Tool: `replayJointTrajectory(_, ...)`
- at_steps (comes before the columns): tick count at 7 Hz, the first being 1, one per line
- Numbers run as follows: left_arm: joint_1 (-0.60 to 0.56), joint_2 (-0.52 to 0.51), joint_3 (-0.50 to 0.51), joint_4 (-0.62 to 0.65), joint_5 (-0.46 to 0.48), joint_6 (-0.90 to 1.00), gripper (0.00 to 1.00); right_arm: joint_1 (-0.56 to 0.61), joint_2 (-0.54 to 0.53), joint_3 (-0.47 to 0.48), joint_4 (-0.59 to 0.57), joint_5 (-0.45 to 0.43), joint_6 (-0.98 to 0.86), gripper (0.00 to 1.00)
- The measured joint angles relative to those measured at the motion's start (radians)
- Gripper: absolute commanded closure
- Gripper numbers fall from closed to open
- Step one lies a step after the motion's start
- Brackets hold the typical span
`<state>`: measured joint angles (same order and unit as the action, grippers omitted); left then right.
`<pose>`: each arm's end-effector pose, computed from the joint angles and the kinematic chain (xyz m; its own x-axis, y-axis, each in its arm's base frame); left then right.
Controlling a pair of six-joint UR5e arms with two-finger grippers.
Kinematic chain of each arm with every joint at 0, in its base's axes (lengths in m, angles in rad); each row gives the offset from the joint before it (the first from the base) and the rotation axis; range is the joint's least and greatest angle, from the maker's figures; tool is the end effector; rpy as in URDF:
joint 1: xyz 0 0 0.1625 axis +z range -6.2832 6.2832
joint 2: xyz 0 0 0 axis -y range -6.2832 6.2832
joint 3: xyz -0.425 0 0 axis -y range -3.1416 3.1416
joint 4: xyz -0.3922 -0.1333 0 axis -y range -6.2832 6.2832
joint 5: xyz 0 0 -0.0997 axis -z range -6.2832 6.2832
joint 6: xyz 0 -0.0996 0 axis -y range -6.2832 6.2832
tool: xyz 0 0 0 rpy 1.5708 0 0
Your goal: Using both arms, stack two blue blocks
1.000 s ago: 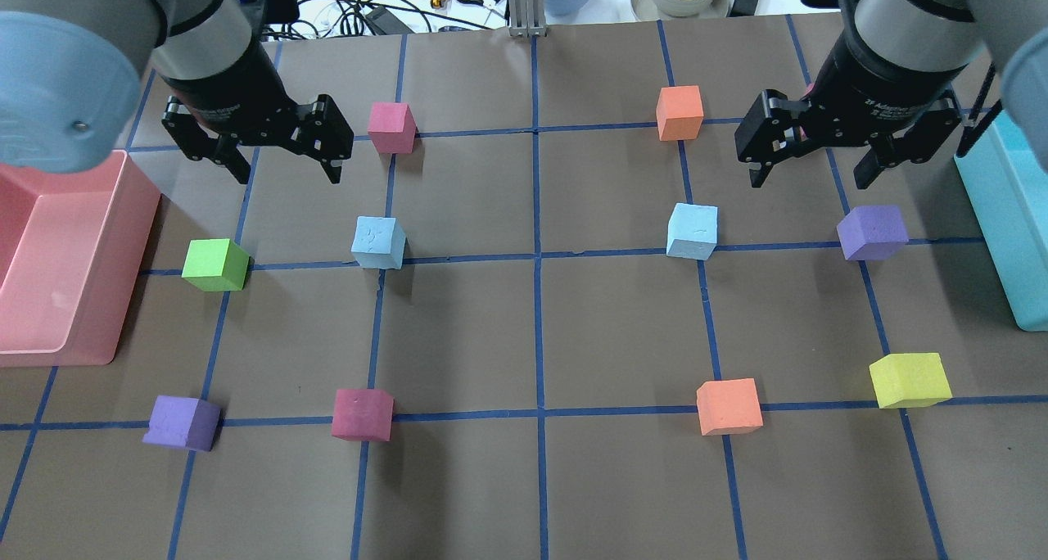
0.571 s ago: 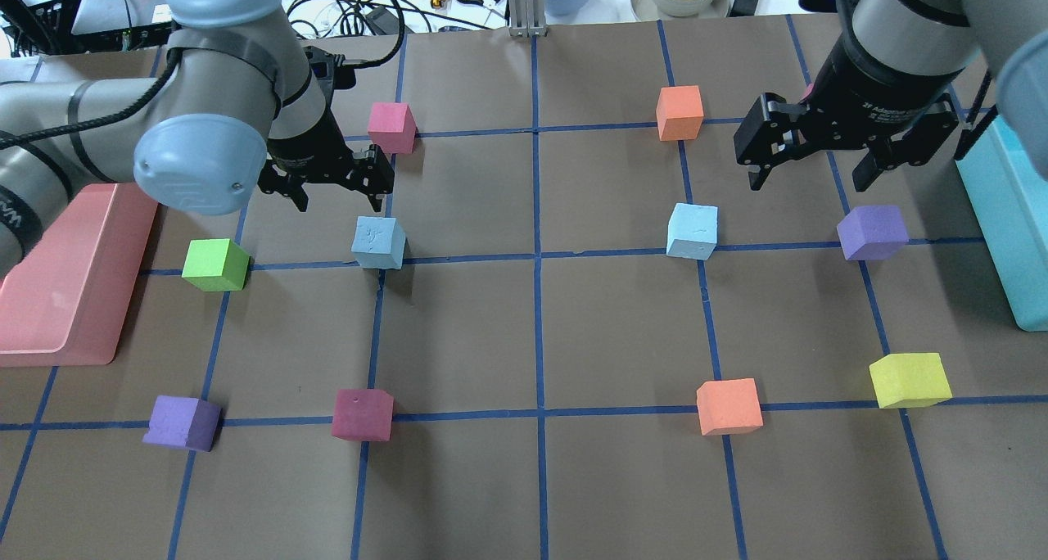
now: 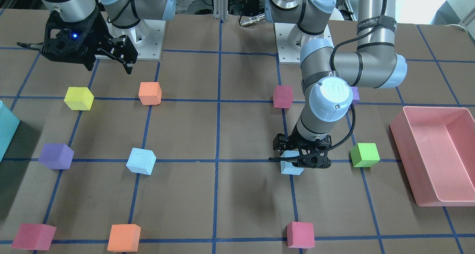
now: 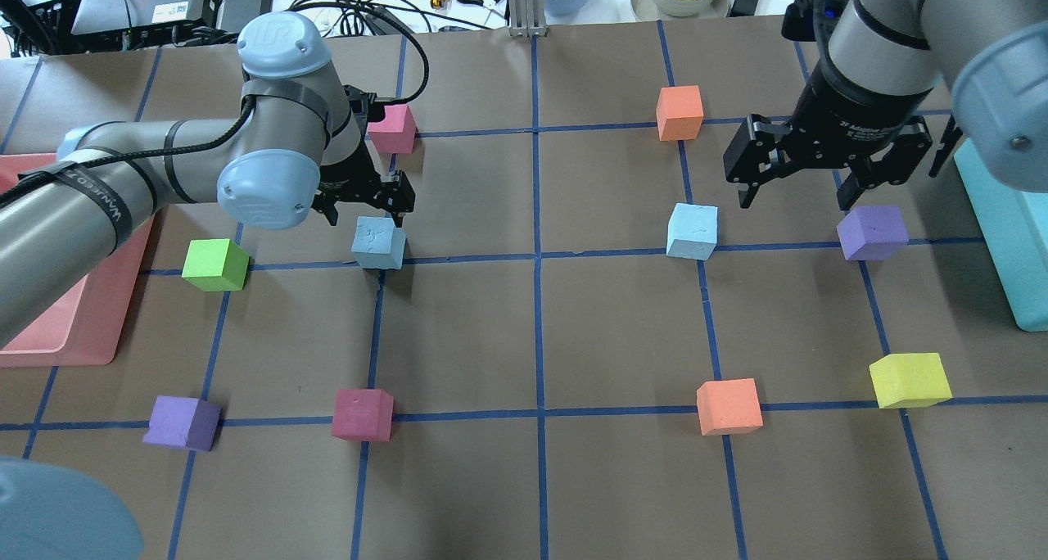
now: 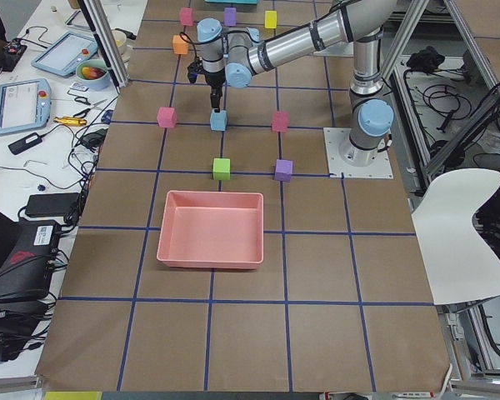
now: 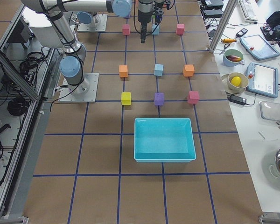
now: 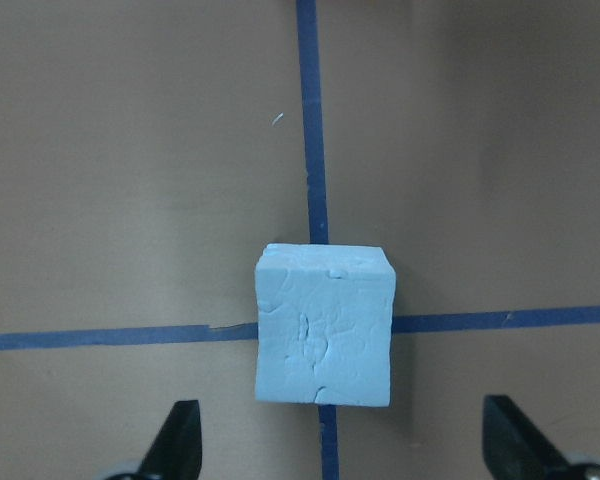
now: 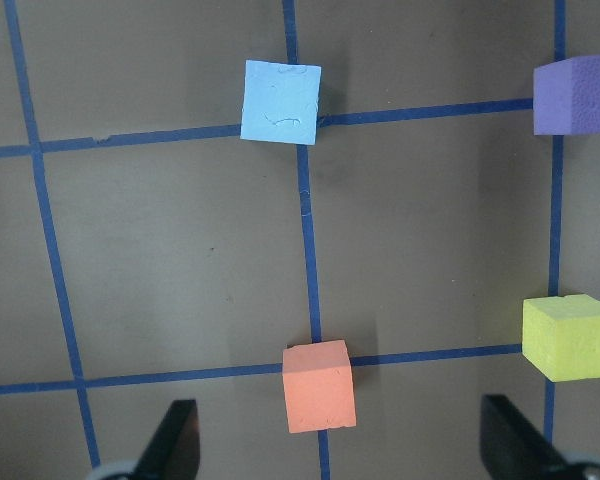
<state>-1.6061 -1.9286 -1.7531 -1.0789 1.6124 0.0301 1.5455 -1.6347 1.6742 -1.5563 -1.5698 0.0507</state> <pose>-0.1495 -0.5751 0.2547 -0.9969 0.0673 -0.0401 0.0653 0.9966 0.0494 0.1217 -0.4622 0.4663 -0.9971 0.0759 0.0017 0.0759 0.9957 0.0539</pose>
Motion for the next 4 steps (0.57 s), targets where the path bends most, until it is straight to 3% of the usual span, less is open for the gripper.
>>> replayJointTrajectory(4, 0.0, -0.068, -0.086, 0.164, 0.0, 0.04, 0.0, 0.001, 0.268, 0.005, -0.281, 0.0, 0.044, 0.0)
